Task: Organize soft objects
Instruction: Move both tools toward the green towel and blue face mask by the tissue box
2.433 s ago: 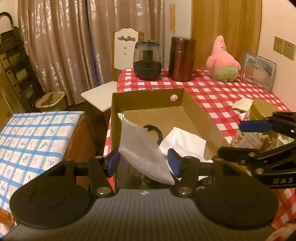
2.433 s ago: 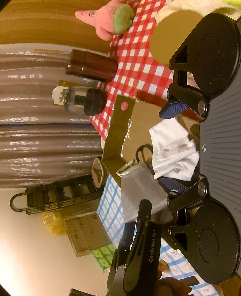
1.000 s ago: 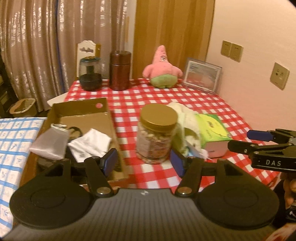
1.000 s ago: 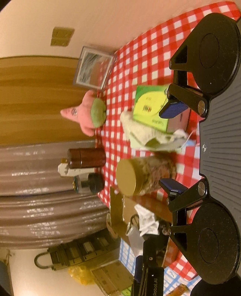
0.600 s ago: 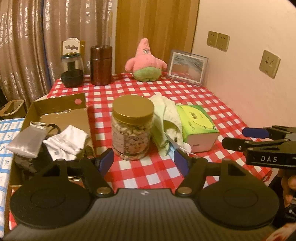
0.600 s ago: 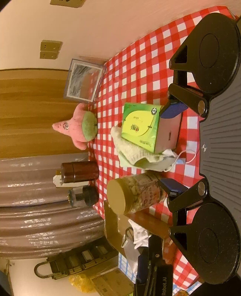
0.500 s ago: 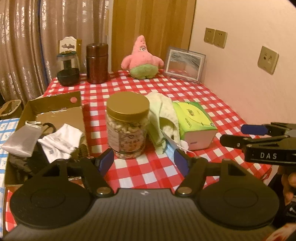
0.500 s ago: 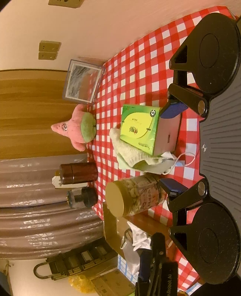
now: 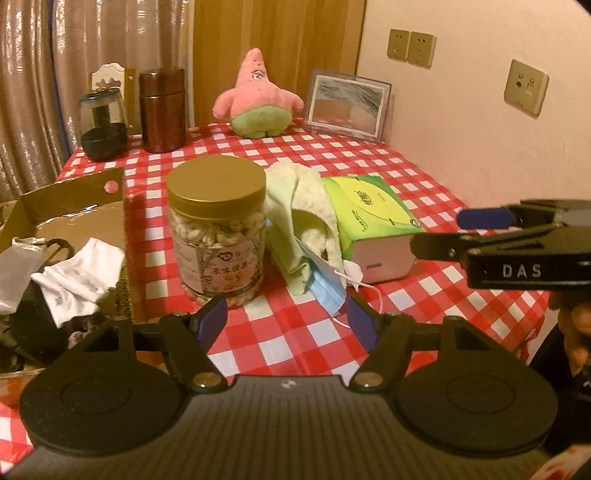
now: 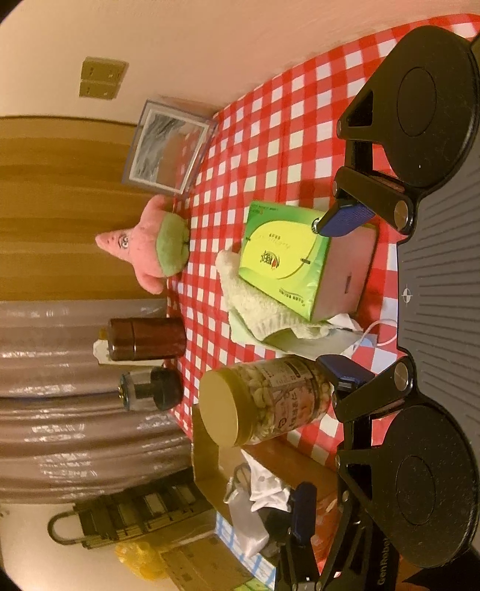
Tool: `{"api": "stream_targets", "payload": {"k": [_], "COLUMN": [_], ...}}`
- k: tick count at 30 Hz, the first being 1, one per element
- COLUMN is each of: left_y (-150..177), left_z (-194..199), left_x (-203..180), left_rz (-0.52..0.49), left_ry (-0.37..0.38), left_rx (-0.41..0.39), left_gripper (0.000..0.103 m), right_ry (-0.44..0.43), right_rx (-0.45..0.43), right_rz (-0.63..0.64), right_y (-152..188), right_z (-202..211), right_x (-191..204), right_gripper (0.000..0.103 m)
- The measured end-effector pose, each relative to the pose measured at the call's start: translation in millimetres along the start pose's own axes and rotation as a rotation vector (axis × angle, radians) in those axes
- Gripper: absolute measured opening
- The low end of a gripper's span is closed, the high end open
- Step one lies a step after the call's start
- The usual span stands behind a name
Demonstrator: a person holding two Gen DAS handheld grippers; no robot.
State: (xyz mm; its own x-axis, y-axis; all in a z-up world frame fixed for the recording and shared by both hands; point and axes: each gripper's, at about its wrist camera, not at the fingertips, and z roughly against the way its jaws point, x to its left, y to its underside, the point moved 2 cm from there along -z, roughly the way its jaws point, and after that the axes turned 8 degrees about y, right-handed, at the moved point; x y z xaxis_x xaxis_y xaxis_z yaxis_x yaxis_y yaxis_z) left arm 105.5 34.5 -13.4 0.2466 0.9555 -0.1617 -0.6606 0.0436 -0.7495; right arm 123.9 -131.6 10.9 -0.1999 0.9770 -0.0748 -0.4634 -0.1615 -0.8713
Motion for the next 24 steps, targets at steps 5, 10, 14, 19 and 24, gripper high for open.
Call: {"api": "stream_targets", "payload": {"k": [5, 10, 14, 19, 24], "left_y": [2, -4, -13, -21, -23], "left_z": [-13, -24, -36, -58, -77], "left_x": [6, 8, 5, -1, -3], "left_rz": [0.014, 0.065, 0.086, 0.113, 0.127], "left_ry": [0.013, 0.061, 0.084, 0.092, 0.08], "left_rx": [0.006, -0.01, -0.023, -0.02, -0.009], "left_gripper": [0.068, 0.068, 0.066, 0.057, 0.046], "right_ry": [-0.014, -0.001, 0.017, 0.027, 0.026], "right_rx": [0.007, 0.0, 0.005, 0.008, 0.0], "right_rz": [0.038, 0.033, 0.039, 0.009, -0.028], "right_y": [-2, -5, -2, 2, 1], "right_z": [-16, -26, -33, -38, -40], "right_x": [0, -8, -15, -26, -37], "right_gripper": [0.071, 0.071, 0.071, 0.071, 0.071]}}
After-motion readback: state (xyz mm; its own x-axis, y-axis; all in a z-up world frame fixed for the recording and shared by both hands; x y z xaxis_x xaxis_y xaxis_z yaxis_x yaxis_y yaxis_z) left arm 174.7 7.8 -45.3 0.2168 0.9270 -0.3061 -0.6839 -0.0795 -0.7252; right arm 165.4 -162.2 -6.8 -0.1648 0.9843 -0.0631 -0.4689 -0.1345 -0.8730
